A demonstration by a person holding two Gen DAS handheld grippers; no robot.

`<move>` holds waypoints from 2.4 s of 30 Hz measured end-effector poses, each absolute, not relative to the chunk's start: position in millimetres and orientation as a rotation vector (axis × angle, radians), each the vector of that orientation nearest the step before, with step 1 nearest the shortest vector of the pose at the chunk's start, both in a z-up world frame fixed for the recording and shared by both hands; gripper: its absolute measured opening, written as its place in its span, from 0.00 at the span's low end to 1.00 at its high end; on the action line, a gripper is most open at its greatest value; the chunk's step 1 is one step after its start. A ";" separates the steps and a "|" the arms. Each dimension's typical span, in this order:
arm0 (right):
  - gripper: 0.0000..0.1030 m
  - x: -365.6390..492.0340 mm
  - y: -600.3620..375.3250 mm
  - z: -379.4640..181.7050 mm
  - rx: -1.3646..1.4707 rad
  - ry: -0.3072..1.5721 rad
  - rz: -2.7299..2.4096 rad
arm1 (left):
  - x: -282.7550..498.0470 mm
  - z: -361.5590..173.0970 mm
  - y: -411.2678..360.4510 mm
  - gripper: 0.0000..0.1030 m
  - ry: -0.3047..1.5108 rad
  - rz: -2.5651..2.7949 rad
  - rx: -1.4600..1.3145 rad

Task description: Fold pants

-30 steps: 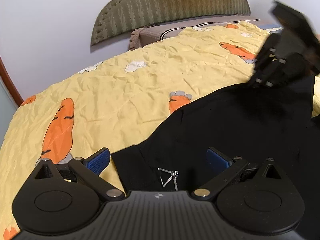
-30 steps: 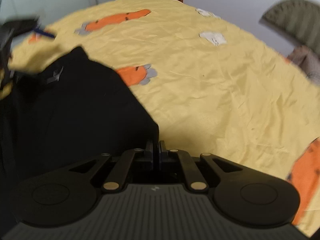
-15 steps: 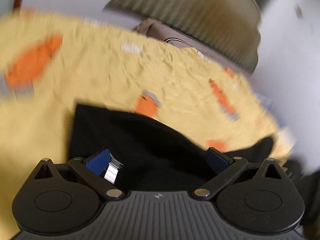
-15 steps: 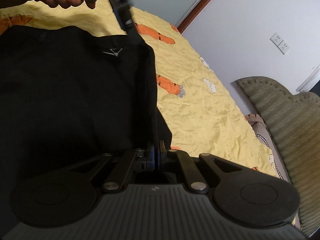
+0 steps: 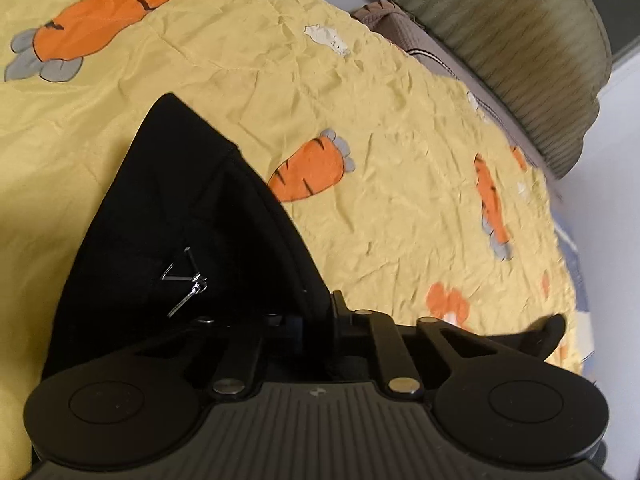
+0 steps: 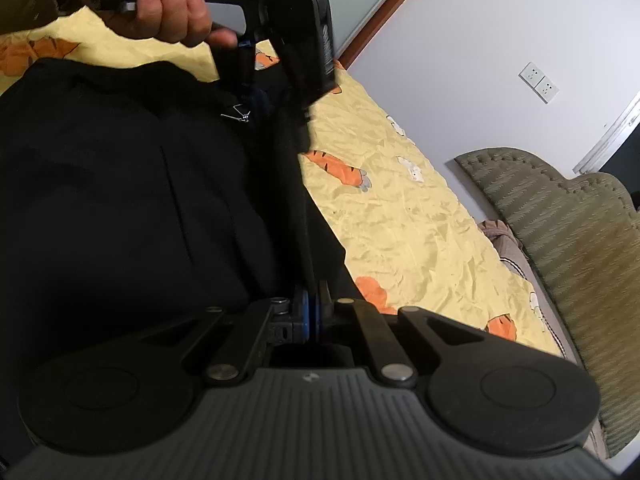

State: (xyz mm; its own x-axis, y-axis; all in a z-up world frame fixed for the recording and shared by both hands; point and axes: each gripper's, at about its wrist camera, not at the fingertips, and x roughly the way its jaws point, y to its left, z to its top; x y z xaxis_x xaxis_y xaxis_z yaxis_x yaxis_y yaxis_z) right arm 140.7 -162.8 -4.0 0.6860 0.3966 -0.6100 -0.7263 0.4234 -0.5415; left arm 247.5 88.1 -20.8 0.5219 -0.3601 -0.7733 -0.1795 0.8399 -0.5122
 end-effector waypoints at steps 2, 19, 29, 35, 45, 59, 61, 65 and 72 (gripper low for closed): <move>0.05 138.3 -160.0 -6.6 -0.894 0.416 0.719 | 238.9 -16.4 87.5 0.07 1.025 -0.107 -0.576; 0.05 79.1 -161.4 -0.7 -0.890 0.357 0.644 | 144.0 7.9 56.3 0.07 0.920 -0.097 -0.319; 0.05 28.9 -161.4 -7.3 -0.874 0.382 0.661 | 81.5 2.5 51.4 0.07 0.878 -0.095 -0.290; 0.05 7.3 -160.0 -15.4 -0.873 0.408 0.684 | 51.9 -9.6 52.2 0.07 0.876 -0.084 -0.300; 0.05 -17.3 -159.9 -28.1 -0.887 0.448 0.697 | 20.4 -25.7 49.3 0.07 0.876 -0.086 -0.308; 0.05 -19.4 -158.2 -43.0 -0.904 0.472 0.673 | -18.4 -5.6 130.9 0.21 0.849 0.037 -0.428; 0.05 -20.3 -157.3 -45.1 -0.910 0.473 0.671 | -20.3 4.8 132.3 0.21 0.787 0.132 -0.323; 0.07 -17.6 -158.3 -46.3 -0.913 0.474 0.668 | -13.3 8.9 133.5 0.21 0.783 0.134 -0.282; 0.08 -24.9 -160.8 -14.7 -0.828 0.476 0.706 | -2.6 -3.9 128.0 0.21 0.822 0.157 -0.215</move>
State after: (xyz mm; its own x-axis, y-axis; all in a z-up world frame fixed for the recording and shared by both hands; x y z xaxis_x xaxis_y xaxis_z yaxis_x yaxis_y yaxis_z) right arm -24.9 -160.8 -14.7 0.6784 0.3763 -0.6310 -0.7261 0.4744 -0.4977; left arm -2.6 128.0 -3.9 0.6715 0.0549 -0.7390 -0.2207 0.9668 -0.1287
